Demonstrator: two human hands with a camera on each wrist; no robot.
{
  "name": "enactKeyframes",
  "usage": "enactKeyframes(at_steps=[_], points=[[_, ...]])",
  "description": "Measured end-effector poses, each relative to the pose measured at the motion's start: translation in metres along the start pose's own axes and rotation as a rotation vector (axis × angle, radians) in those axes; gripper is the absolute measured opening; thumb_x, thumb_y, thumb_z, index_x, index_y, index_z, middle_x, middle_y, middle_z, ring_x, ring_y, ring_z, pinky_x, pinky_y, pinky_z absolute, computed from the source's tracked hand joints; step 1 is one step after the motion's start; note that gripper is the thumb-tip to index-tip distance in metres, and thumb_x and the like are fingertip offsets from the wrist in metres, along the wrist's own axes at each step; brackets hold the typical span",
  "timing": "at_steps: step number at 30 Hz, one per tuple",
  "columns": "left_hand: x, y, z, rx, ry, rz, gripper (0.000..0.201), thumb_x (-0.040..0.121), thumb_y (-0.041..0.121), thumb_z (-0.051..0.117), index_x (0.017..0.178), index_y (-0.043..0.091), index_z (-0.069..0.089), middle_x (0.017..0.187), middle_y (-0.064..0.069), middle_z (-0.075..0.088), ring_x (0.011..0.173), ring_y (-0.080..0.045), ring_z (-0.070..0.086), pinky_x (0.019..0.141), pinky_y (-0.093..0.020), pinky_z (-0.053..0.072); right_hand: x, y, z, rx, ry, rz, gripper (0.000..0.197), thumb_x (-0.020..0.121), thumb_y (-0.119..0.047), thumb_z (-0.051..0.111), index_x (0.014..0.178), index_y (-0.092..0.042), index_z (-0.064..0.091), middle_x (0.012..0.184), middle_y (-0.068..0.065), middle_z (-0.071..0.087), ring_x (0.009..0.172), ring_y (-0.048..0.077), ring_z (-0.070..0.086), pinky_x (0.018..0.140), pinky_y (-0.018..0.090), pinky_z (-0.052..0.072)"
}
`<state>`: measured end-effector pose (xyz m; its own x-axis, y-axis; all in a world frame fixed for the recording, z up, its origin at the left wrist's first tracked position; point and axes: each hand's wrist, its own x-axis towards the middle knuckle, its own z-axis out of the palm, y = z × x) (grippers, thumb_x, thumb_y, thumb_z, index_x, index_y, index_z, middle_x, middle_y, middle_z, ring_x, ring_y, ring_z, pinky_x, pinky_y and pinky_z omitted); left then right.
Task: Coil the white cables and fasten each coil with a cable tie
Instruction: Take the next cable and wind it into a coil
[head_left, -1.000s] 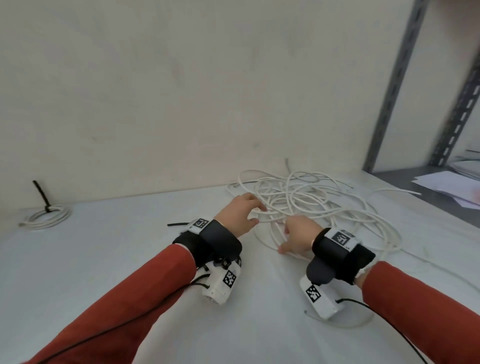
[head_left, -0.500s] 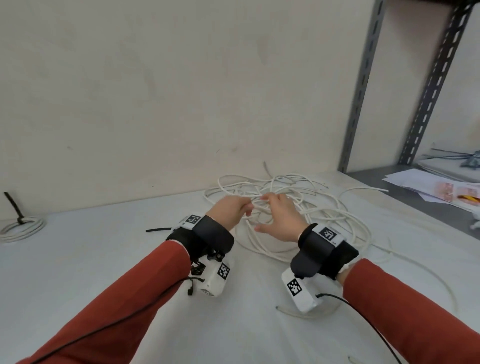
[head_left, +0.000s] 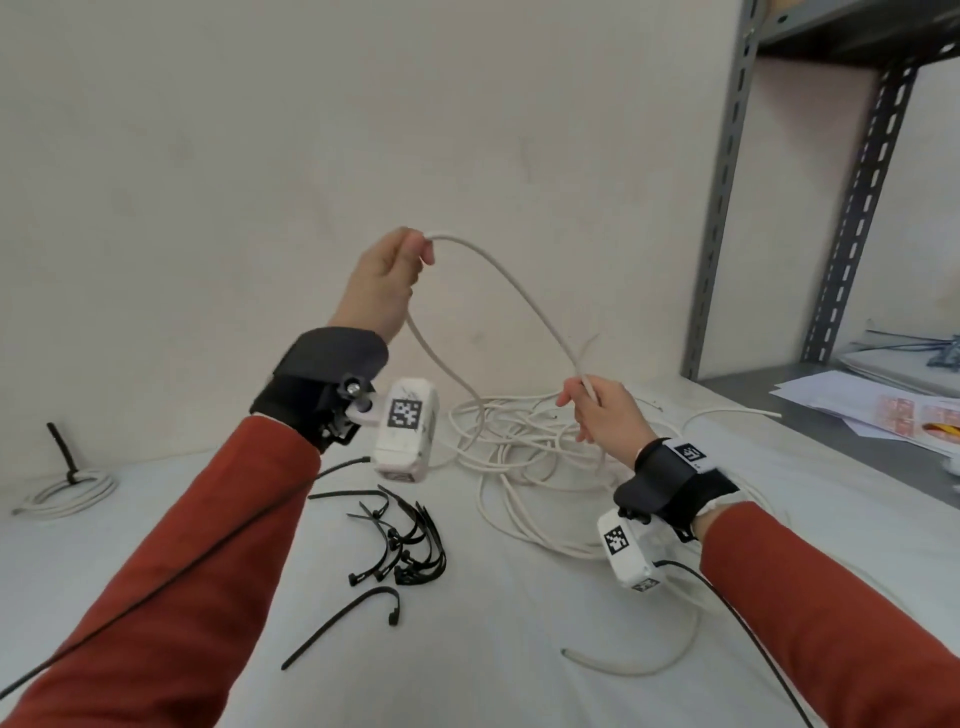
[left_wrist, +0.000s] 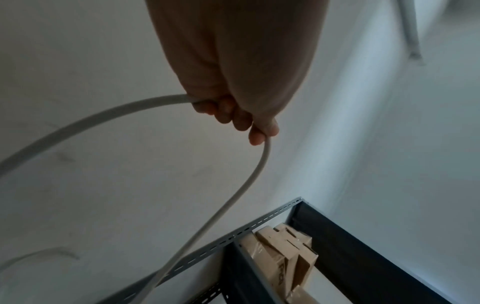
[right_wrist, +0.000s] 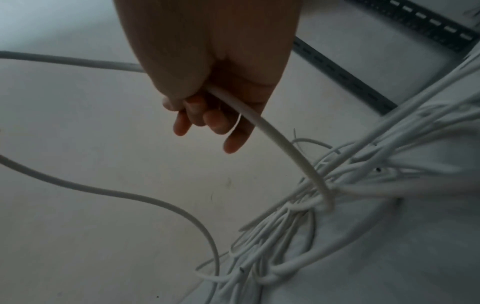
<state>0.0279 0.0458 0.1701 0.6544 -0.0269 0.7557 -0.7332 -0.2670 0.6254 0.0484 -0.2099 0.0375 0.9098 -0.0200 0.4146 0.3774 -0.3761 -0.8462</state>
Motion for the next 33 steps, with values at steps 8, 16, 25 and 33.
enactKeyframes(at_steps=[8,16,25,33], points=[[0.006,0.027,-0.007,-0.509,0.0,-0.131,0.033,0.105,0.022,0.027,0.078,0.016,0.046,0.054,0.013,0.031,0.053,-0.006,0.026,0.057,-0.017,0.03,0.006,-0.037,0.033,-0.157,-0.293,-0.128,0.05,0.092,-0.024,0.061,0.139,-0.022,0.043,0.124,-0.001,0.045,0.111,0.011,0.046,0.096,0.027,0.041],[0.015,0.045,-0.058,-0.702,0.183,-0.085,0.033,0.105,0.024,0.024,0.08,0.017,0.044,0.051,0.012,0.034,0.048,-0.003,0.03,0.054,-0.017,0.03,0.014,-0.04,0.075,-0.216,-0.528,-0.089,0.032,0.102,-0.027,0.043,0.09,-0.011,0.068,0.09,0.013,0.071,0.082,0.01,0.064,0.08,0.018,0.043],[0.0,0.012,-0.177,-0.561,0.468,-0.096,0.035,0.103,0.022,0.029,0.074,0.021,0.048,0.046,0.011,0.029,0.044,-0.004,0.026,0.047,-0.016,0.027,0.024,-0.12,0.052,0.155,-0.448,-0.228,0.027,0.101,-0.022,0.045,0.086,-0.012,0.064,0.057,-0.003,0.036,0.045,0.009,0.036,0.052,0.027,0.044],[-0.033,0.019,-0.261,-0.166,0.611,-0.106,0.027,0.101,0.028,0.04,0.076,0.024,0.049,0.051,0.011,0.03,0.047,-0.005,0.026,0.048,-0.017,0.026,0.021,-0.166,0.1,-0.02,-0.676,-0.366,0.03,0.103,-0.022,0.04,0.097,-0.006,0.065,0.063,0.0,0.049,0.056,0.016,0.052,0.062,0.024,0.048]])
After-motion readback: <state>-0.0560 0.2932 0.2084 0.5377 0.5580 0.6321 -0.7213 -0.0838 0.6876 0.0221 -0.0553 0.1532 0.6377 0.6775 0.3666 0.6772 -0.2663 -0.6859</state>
